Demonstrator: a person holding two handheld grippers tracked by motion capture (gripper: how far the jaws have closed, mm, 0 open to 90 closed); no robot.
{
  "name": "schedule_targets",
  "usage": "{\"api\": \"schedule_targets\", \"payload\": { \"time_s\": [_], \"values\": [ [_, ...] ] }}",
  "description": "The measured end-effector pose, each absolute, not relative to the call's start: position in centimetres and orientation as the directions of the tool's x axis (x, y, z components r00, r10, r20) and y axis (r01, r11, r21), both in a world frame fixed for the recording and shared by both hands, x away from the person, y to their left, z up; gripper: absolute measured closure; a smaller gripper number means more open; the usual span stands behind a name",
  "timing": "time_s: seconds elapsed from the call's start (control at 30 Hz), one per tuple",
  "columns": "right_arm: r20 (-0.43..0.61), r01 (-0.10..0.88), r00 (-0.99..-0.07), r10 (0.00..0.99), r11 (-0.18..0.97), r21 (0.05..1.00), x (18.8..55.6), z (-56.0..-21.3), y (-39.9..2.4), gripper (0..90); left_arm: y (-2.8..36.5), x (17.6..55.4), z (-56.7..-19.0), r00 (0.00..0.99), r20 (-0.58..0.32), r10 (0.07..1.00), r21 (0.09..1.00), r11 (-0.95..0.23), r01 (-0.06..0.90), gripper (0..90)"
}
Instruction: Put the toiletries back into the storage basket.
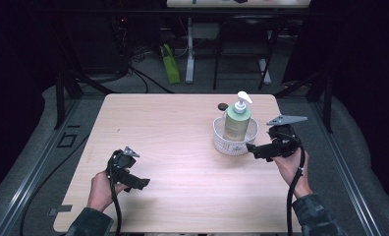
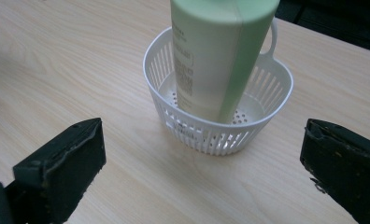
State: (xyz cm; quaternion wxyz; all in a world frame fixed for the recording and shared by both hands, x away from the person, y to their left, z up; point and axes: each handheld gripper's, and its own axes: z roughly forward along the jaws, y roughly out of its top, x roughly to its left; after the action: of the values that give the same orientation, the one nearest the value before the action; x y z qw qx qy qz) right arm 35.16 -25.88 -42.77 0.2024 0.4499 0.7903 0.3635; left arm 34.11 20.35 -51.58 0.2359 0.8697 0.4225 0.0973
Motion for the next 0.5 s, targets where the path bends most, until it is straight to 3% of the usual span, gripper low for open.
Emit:
{"api": "schedule_targets", "payload": {
  "time_s": [0.5],
  "values": [
    [0.04,0.662,-0.477,0.878,0.329,0.673,33.7,-47.6,-27.9,0.0,20.1,34.3,-51.8,0.632,-0.033,0.774,0.477,-0.543,0.691,0.0]
  ]
}}
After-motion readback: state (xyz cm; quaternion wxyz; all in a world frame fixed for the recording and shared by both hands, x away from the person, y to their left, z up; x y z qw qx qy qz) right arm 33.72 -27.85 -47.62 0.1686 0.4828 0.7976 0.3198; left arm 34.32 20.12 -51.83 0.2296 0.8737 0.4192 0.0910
